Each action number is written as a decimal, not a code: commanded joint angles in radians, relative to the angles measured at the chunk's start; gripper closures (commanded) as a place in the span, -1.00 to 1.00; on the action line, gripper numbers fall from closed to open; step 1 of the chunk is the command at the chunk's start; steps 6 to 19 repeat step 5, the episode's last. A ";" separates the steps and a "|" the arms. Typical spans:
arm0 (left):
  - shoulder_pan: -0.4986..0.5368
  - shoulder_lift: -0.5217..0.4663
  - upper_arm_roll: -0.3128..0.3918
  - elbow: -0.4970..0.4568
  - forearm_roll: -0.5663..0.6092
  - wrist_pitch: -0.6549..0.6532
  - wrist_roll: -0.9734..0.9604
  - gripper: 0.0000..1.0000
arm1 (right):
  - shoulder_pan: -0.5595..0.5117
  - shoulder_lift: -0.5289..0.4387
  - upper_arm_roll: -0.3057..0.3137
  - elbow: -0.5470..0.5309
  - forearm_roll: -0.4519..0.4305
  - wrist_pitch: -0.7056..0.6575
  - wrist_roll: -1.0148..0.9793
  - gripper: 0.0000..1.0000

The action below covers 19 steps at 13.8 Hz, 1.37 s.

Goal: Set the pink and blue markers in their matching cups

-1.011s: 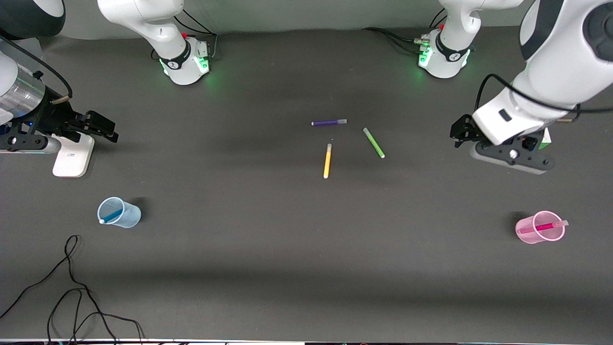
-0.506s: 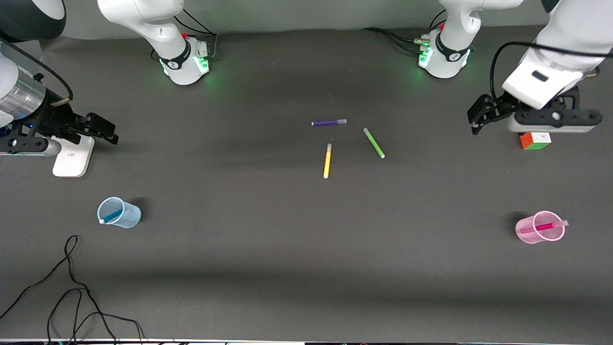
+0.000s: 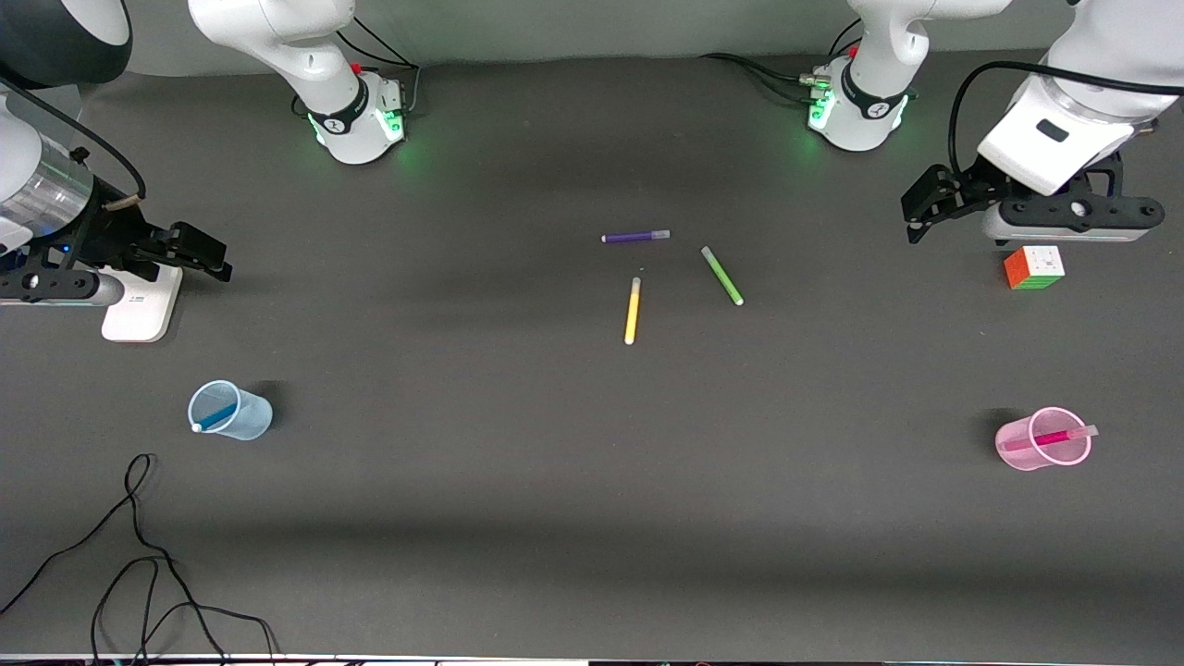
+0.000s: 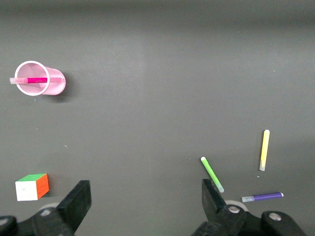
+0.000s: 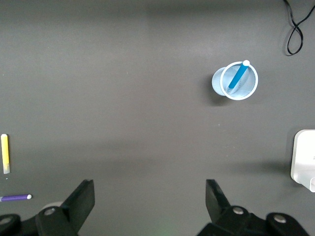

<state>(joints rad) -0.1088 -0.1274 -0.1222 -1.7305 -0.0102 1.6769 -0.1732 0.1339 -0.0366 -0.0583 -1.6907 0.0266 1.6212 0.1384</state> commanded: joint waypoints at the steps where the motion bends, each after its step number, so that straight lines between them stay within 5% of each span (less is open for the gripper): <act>1: 0.001 0.009 0.004 0.026 -0.007 -0.005 0.119 -1.00 | -0.005 0.018 0.003 0.023 -0.013 -0.007 -0.023 -0.99; 19: 0.003 0.012 0.003 0.032 -0.007 -0.009 0.132 -1.00 | -0.007 0.018 0.002 0.023 -0.013 -0.007 -0.023 -0.99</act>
